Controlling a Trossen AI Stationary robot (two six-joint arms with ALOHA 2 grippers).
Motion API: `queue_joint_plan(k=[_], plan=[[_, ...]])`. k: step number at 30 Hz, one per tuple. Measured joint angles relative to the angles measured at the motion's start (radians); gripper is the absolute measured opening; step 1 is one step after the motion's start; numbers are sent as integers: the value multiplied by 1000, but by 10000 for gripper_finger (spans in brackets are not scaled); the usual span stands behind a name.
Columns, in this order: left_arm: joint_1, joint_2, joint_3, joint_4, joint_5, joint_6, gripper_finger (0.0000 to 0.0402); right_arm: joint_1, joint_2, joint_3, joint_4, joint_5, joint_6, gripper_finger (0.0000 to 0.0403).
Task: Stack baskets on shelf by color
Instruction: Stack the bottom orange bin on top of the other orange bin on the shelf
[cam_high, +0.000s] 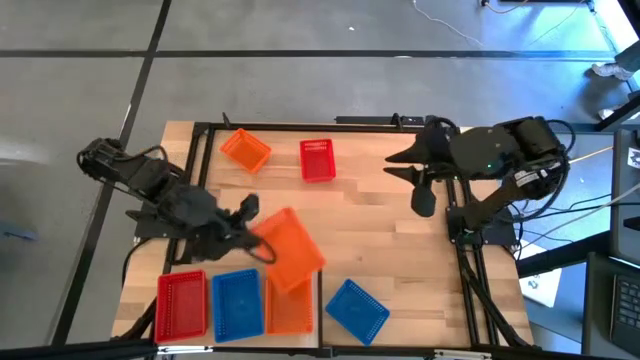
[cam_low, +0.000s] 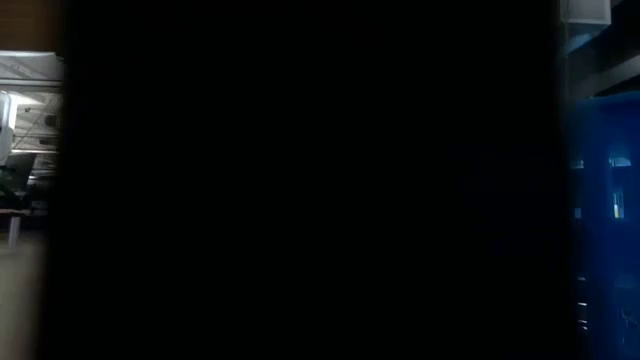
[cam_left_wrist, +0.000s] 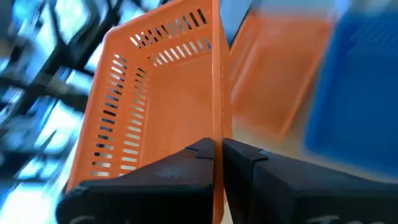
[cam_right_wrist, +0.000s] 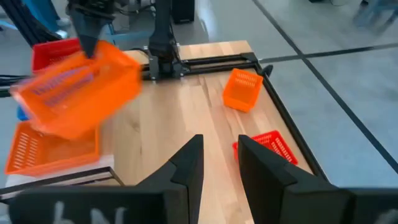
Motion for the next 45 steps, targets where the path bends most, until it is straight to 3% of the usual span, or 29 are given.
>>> queue_joint_plan(k=[6,15,22,27,33,45], plan=[[-38,3,0,2,242,-62,0,0,1,0,1,0,0,99],[-38,112,0,12,344,47,0,0,10,0,6,0,-1,99],[-19,182,0,37,354,106,0,0,10,0,6,-16,-1,99],[12,194,0,60,362,105,0,0,10,0,6,-173,-5,99],[29,215,-1,51,427,100,0,0,10,0,5,-263,-29,99],[51,250,0,62,387,84,0,0,10,0,5,-271,-34,99]])
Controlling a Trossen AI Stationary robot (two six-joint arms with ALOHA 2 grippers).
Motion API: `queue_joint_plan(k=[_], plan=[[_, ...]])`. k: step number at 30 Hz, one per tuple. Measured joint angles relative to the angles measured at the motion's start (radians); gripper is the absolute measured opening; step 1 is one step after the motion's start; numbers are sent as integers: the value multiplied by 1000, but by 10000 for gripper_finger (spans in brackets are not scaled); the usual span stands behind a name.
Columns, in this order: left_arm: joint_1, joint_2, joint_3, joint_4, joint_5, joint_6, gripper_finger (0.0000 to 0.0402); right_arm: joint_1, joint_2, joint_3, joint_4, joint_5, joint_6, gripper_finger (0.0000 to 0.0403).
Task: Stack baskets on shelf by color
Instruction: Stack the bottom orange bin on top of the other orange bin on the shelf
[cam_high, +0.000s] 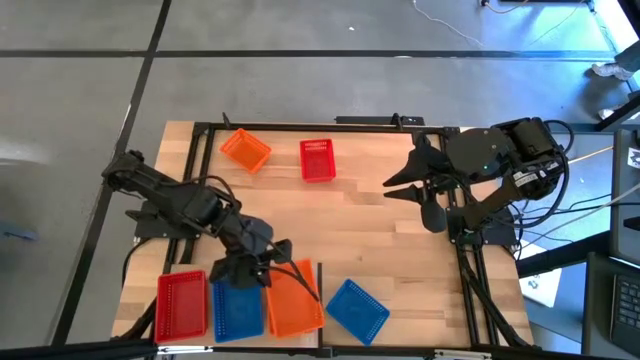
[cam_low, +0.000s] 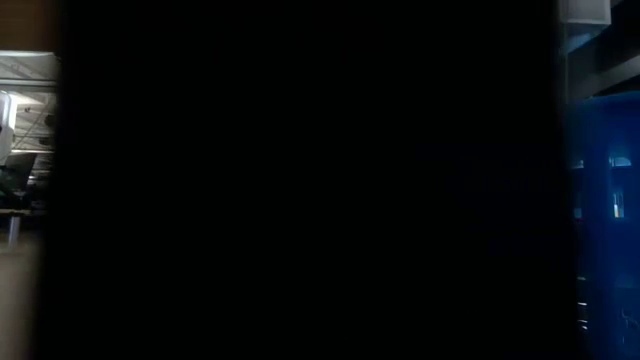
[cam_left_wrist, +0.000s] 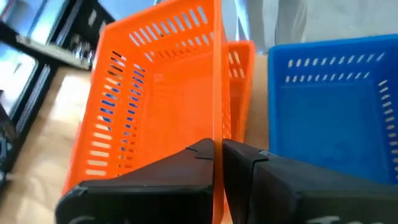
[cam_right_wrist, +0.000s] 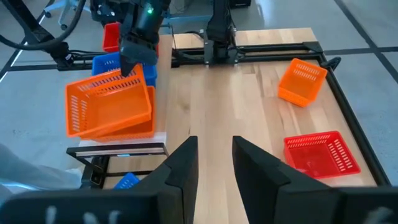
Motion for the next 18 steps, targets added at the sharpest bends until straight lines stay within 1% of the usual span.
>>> queue_joint_plan(k=[7,13,18], plan=[[-13,18,-1,-2,-90,-43,23,0,0,0,0,1,1,99],[-18,15,-1,4,-148,-67,38,0,0,0,0,1,6,99],[-23,15,-1,9,-157,-90,50,0,0,0,0,1,8,99]])
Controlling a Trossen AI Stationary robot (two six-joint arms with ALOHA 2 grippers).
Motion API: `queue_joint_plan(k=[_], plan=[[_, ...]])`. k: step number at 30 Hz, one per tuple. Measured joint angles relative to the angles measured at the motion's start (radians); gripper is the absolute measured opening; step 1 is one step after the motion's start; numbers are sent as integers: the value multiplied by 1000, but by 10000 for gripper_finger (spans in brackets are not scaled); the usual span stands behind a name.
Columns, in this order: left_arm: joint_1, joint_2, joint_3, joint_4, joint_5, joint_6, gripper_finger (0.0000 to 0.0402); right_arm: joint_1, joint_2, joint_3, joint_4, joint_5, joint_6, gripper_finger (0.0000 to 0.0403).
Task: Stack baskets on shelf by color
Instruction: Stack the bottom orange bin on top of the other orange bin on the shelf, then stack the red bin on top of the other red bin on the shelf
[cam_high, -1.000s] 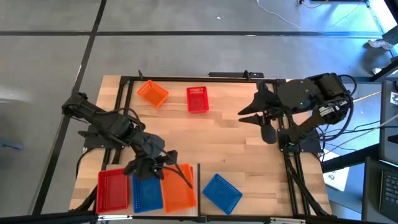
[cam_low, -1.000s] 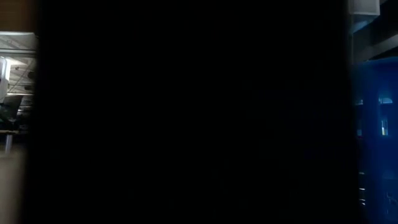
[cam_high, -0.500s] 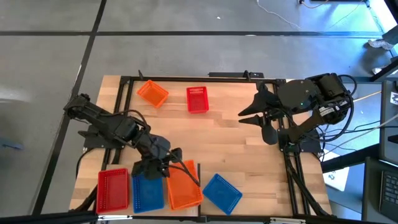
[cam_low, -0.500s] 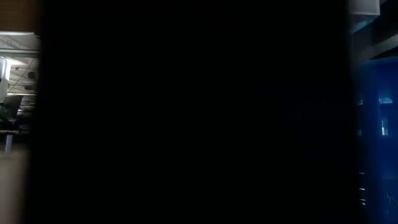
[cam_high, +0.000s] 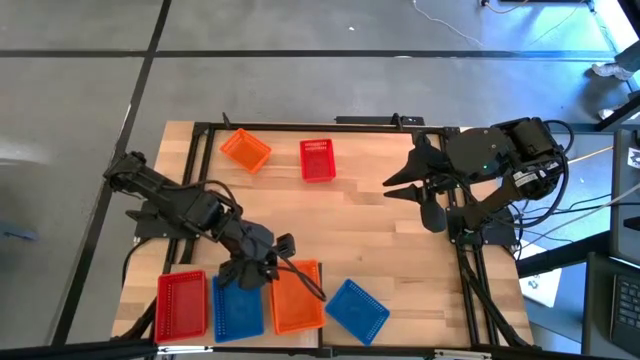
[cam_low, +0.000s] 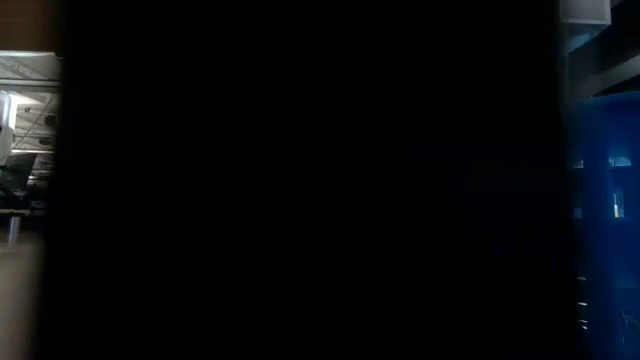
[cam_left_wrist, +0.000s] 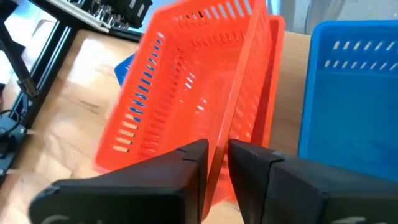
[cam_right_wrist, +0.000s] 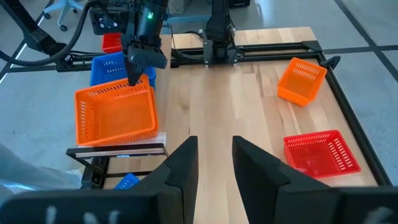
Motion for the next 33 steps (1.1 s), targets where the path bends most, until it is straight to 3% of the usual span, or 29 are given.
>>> queue_joint_plan(k=[13,21,27,30,33], plan=[[-12,0,0,0,-21,-4,70,0,0,0,0,0,2,99],[-67,-27,2,2,-163,-4,67,0,0,0,0,0,2,99],[-98,-41,2,2,-190,-4,67,0,0,0,0,-1,2,99],[-100,-54,1,1,-275,-47,67,0,0,0,0,-1,2,99],[-80,-95,1,5,-404,-191,67,0,0,0,0,11,16,99]])
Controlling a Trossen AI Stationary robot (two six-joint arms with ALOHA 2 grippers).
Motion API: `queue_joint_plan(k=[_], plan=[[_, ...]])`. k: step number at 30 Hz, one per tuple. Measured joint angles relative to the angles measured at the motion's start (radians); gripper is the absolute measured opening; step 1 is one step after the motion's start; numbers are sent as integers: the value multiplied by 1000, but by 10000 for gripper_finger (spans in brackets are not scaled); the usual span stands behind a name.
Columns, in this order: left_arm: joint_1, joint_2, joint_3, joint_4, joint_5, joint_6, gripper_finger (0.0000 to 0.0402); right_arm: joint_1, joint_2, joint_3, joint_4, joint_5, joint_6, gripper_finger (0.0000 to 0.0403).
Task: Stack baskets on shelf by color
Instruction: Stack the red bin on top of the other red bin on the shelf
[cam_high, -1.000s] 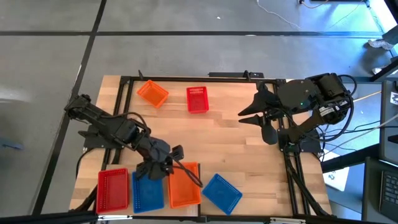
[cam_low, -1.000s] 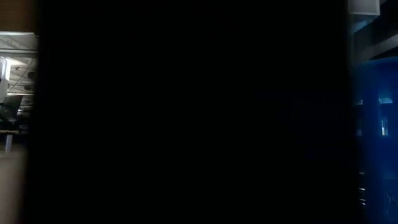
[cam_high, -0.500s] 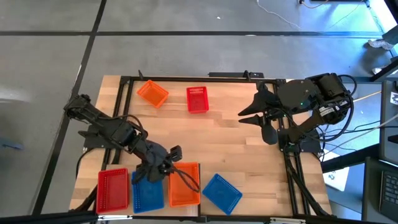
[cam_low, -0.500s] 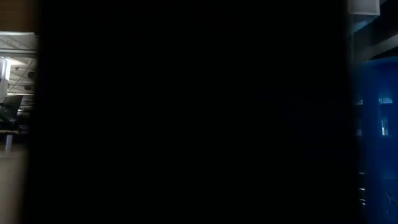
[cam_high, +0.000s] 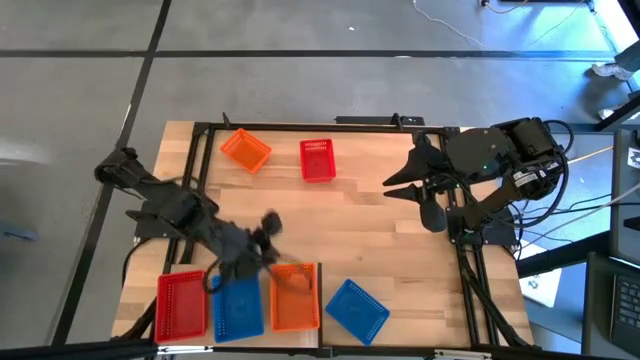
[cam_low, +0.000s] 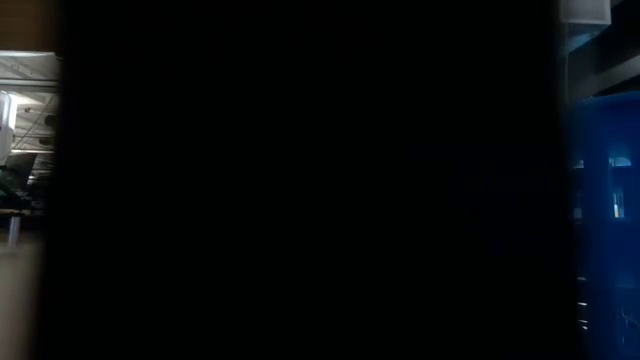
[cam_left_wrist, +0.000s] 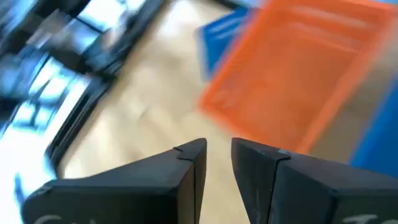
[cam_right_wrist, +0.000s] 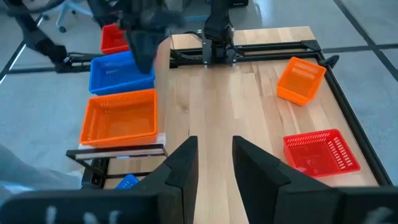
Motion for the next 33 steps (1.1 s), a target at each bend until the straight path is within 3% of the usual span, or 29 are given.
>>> queue_joint_plan(k=[4,13,16,21,25,30,33], plan=[[65,-31,0,1,-84,-204,67,-3,0,-6,-13,80,62,99],[264,-125,0,-165,-91,-678,67,-83,0,-128,-135,68,-4,99],[318,-145,0,-233,-91,-816,67,-135,-1,-216,-126,-10,-54,99],[358,-157,-1,-294,-90,-956,67,-197,0,-411,-96,-251,-169,99],[383,-158,0,-384,-90,-1064,67,-222,0,-563,24,-417,-230,99],[453,-158,0,-610,-79,-1333,67,-263,0,-679,195,-455,-226,99],[509,-158,0,-706,-94,-1393,66,-285,0,-703,260,-454,-206,99]])
